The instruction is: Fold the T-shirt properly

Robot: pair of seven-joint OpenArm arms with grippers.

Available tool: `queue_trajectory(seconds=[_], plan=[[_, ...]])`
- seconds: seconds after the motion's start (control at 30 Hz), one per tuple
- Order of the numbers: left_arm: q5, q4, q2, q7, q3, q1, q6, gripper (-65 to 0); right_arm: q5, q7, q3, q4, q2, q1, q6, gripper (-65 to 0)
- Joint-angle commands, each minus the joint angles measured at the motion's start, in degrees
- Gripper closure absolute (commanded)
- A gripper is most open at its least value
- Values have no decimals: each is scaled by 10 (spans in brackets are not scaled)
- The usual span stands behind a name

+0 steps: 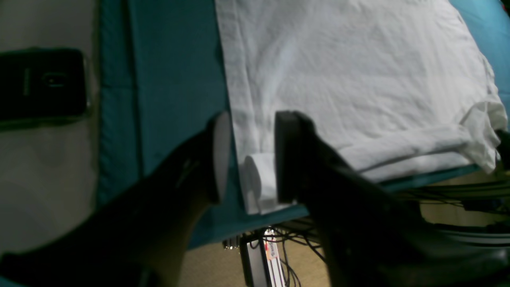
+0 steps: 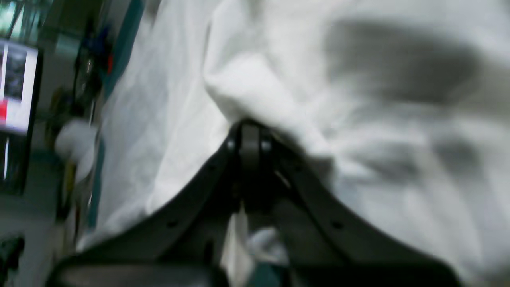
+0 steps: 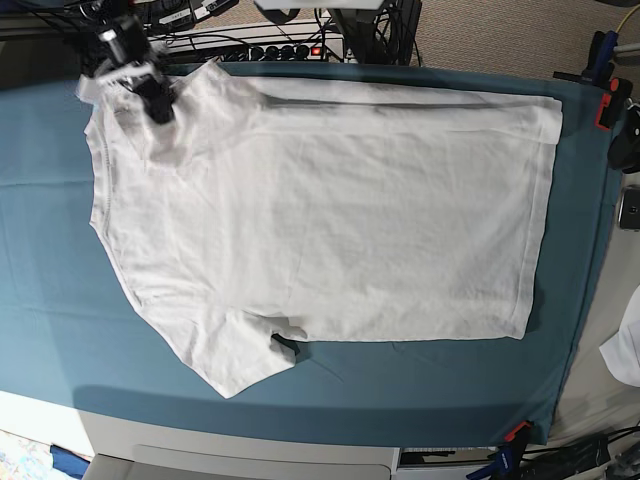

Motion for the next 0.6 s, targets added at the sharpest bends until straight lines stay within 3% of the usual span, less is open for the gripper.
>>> queue_trajectory(seconds=[0.0, 0.2, 0.57], plan=[[-12, 8, -13, -14, -5, 2, -3, -206, 5, 16, -12, 10, 5, 2, 10, 0], [-3, 8, -13, -15, -5, 2, -3, -206, 2, 22, -73, 10, 4, 37, 10, 0], [-1, 8, -13, -14, -5, 2, -3, -206, -4, 14, -79, 44, 4, 65, 10, 0]])
